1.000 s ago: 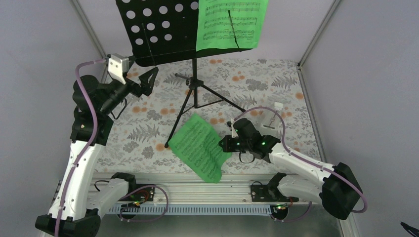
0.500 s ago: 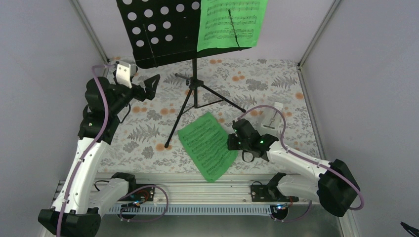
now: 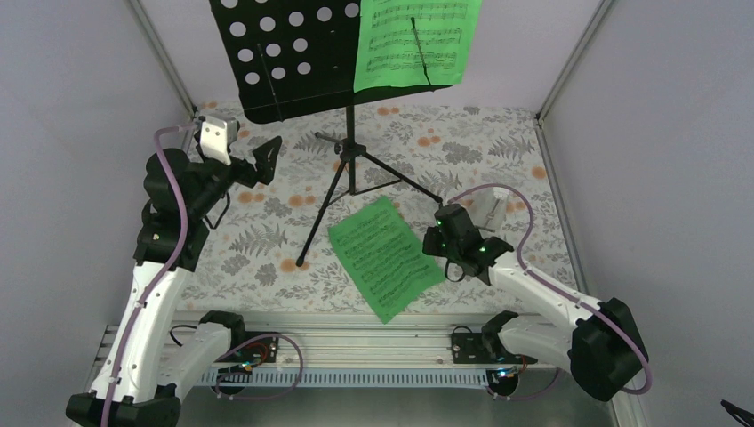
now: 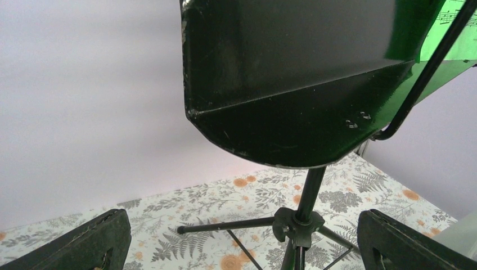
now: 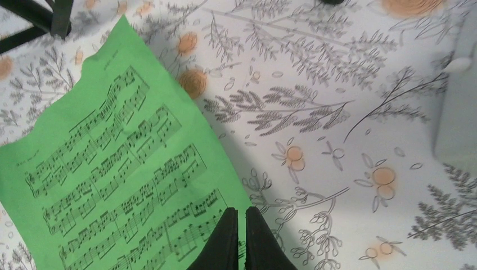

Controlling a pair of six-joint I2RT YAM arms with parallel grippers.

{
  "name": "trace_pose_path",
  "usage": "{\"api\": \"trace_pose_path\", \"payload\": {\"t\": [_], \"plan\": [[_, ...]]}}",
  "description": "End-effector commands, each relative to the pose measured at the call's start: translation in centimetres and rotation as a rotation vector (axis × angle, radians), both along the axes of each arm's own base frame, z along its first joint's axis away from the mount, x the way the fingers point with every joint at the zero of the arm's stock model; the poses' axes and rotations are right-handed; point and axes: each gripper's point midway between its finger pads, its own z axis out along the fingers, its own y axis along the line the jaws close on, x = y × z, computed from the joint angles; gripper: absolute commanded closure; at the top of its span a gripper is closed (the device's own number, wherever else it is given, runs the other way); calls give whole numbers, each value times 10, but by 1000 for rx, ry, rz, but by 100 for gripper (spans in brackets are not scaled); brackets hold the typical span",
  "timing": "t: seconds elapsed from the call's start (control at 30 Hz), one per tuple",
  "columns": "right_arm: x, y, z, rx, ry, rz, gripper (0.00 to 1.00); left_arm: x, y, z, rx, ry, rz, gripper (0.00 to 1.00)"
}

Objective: Pack up the instrument practice props

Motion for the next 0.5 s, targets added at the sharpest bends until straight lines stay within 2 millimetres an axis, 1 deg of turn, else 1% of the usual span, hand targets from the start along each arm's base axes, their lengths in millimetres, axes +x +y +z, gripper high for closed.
{"api": "trace_pose_path", "payload": {"t": [0.0, 0.1, 0.17, 0.23, 0.37, 0.4, 0.43, 0.47], "plan": [[15, -15, 27, -3, -96, -54, 96, -6, 3, 6, 8, -14, 13, 0], [19, -22, 43, 11, -135, -71, 96, -10, 3, 13, -2, -24, 9, 0], [23, -20, 64, 47, -190, -59, 95, -13, 0, 19, -10, -31, -15, 0], [26, -15, 94, 92, -265, -35, 88, -20, -8, 31, -22, -47, -66, 0], [31, -6, 164, 183, -428, 14, 85, -44, -25, 67, -43, -115, -202, 1], [32, -3, 181, 214, -465, 28, 84, -51, -30, 79, -51, -137, -237, 2], [31, 2, 196, 253, -496, 51, 84, -57, -34, 87, -59, -149, -271, 3], [30, 9, 213, 298, -528, 81, 81, -62, -38, 95, -68, -161, -307, 4]]}}
